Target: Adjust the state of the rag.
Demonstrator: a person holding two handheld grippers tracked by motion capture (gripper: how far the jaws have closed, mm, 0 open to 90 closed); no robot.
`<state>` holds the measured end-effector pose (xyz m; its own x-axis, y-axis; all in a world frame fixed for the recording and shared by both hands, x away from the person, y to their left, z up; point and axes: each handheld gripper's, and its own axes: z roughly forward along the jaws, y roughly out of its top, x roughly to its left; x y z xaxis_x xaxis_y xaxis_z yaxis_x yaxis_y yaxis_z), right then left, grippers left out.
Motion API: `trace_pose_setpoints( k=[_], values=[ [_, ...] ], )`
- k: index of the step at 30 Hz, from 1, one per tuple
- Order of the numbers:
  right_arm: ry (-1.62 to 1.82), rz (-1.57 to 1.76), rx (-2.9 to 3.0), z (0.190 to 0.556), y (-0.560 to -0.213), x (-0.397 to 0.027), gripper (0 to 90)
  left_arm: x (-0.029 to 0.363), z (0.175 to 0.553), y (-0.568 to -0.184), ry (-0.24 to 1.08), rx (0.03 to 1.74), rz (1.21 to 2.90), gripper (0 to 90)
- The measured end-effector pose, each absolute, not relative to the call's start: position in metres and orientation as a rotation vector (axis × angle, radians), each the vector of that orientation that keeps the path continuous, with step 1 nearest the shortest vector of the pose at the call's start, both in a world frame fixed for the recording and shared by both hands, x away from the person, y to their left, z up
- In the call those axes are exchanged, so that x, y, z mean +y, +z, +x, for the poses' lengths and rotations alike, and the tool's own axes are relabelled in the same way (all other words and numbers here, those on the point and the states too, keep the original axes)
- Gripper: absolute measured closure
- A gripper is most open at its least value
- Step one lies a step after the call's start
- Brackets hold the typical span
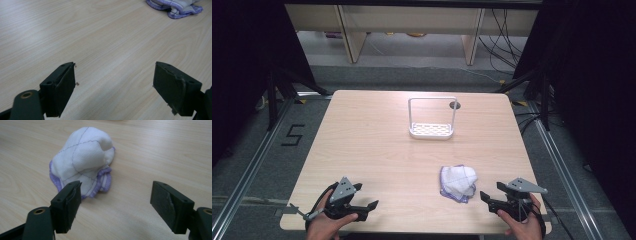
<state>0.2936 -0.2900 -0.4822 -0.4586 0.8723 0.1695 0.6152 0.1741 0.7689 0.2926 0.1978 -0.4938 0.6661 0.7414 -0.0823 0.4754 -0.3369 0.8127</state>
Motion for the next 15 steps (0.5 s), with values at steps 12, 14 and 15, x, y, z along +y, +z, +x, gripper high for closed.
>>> trace_pose_setpoints(
  k=[12,14,15],
  values=[
    [1.246,1.335,2.142,0.299,-0.476,-0.287,23.2,0.198,0.293,-0.494,0.393,0.952,2.029,16.0],
    [1.265,1.357,2.134,0.298,-0.473,-0.283,23.3,0.199,0.294,-0.494,0.412,0.952,2.053,16.0],
    [1.305,1.381,2.136,0.299,-0.468,-0.279,24.2,0.199,0.294,-0.493,0.396,0.95,2.051,15.8]
  ],
)
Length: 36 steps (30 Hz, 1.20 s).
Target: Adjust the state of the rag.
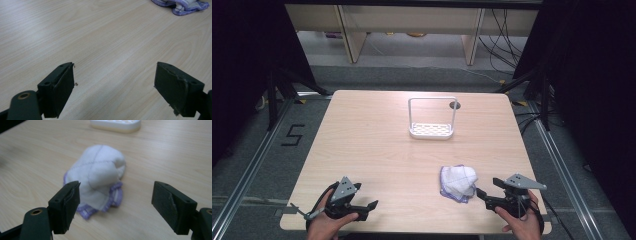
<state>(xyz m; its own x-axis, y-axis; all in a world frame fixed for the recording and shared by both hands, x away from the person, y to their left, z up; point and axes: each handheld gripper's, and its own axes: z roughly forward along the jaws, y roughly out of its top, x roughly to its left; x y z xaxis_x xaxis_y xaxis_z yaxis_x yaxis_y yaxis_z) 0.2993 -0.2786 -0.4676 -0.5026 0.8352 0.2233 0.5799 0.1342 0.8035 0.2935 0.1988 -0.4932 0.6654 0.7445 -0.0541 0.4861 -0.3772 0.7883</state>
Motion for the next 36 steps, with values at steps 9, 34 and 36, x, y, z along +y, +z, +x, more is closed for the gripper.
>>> trace_pose_setpoints(
  k=[9,34,36],
  values=[
    [1.348,1.246,2.202,0.311,-0.445,-0.261,33.3,0.199,0.296,-0.495,0.386,0.951,2.095,15.7],
    [1.046,1.019,2.44,0.382,-0.449,-0.189,48.6,0.198,0.3,-0.501,0.358,0.958,2.095,15.9],
    [0.996,1.056,2.462,0.387,-0.453,-0.185,49.8,0.198,0.299,-0.501,0.358,0.954,2.102,16.0]
  ],
)
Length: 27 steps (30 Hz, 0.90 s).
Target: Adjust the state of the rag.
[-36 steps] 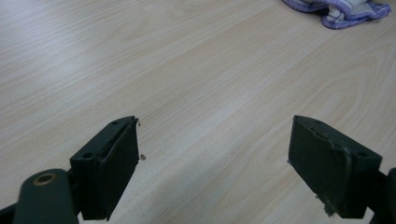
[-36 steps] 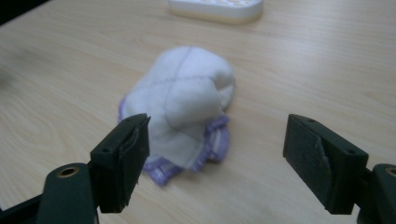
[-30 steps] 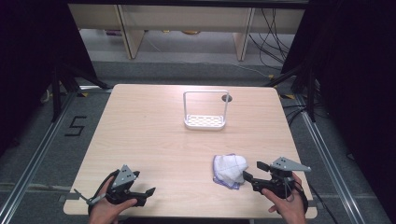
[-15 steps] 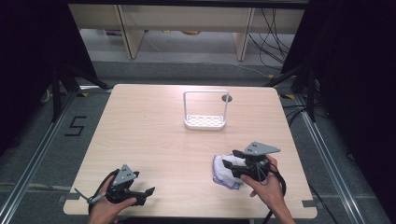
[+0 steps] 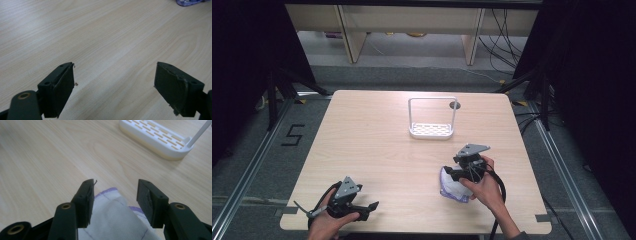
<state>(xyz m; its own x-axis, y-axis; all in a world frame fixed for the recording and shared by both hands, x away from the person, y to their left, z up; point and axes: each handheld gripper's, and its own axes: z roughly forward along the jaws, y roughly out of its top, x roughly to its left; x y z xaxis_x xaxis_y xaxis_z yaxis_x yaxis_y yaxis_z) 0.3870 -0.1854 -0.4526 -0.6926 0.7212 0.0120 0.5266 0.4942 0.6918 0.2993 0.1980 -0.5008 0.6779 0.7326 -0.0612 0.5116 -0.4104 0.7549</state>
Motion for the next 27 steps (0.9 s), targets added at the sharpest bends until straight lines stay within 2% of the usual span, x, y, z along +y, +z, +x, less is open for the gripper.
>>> trace_pose_setpoints(
  k=[2,3,5,6,7,8,15,23,27],
  values=[
    [0.948,1.07,2.487,0.392,-0.461,-0.181,50.8,0.197,0.299,-0.501,0.351,0.959,2.09,16.0],
    [0.914,1.098,2.501,0.392,-0.465,-0.179,54.1,0.197,0.299,-0.501,0.351,0.959,2.09,15.9],
    [0.851,1.053,2.525,0.392,-0.47,-0.178,66.4,0.199,0.299,-0.499,0.351,0.95,2.115,16.1],
    [0.851,1.053,2.525,0.392,-0.47,-0.178,66.4,0.199,0.299,-0.5,0.361,0.95,2.106,16.1],
    [0.879,0.986,2.521,0.39,-0.468,-0.179,77.6,0.199,0.299,-0.5,0.368,0.947,2.109,16.6],
    [0.909,0.961,2.503,0.39,-0.465,-0.179,79.8,0.198,0.299,-0.501,0.365,0.949,2.105,16.6],
    [1.124,0.898,2.476,0.38,-0.429,-0.174,83.0,0.197,0.298,-0.5,0.369,0.952,2.091,16.7],
    [1.465,0.745,2.443,0.373,-0.38,-0.142,83.7,0.2,0.299,-0.498,0.38,0.954,2.098,16.8],
    [1.622,0.723,2.485,0.375,-0.374,-0.125,83.7,0.2,0.298,-0.497,0.382,0.957,2.076,16.9]
  ],
)
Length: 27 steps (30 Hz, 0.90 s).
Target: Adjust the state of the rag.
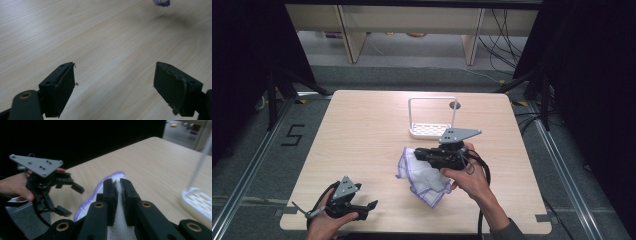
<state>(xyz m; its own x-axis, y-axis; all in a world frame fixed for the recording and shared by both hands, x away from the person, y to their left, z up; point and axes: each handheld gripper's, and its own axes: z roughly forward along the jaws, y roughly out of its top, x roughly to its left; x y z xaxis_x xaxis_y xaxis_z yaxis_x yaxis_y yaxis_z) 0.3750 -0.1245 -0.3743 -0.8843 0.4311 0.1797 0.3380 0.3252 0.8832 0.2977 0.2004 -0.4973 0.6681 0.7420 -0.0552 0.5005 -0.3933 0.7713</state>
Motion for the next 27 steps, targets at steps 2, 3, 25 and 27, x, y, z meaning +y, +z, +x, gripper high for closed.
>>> trace_pose_setpoints(
  k=[2,3,25,27],
  values=[
    [1.608,0.692,2.513,0.379,-0.385,-0.118,83.5,0.2,0.298,-0.498,0.402,0.959,2.075,16.8],
    [1.584,0.714,2.537,0.382,-0.393,-0.117,83.5,0.199,0.298,-0.498,0.384,0.954,2.064,16.9],
    [1.229,0.869,2.494,0.379,-0.42,-0.136,52.8,0.161,0.324,-0.506,0.27,0.813,2.042,29.4],
    [1.22,0.854,2.513,0.365,-0.42,-0.136,52.8,0.157,0.329,-0.506,0.259,0.805,2.029,31.0]
  ],
)
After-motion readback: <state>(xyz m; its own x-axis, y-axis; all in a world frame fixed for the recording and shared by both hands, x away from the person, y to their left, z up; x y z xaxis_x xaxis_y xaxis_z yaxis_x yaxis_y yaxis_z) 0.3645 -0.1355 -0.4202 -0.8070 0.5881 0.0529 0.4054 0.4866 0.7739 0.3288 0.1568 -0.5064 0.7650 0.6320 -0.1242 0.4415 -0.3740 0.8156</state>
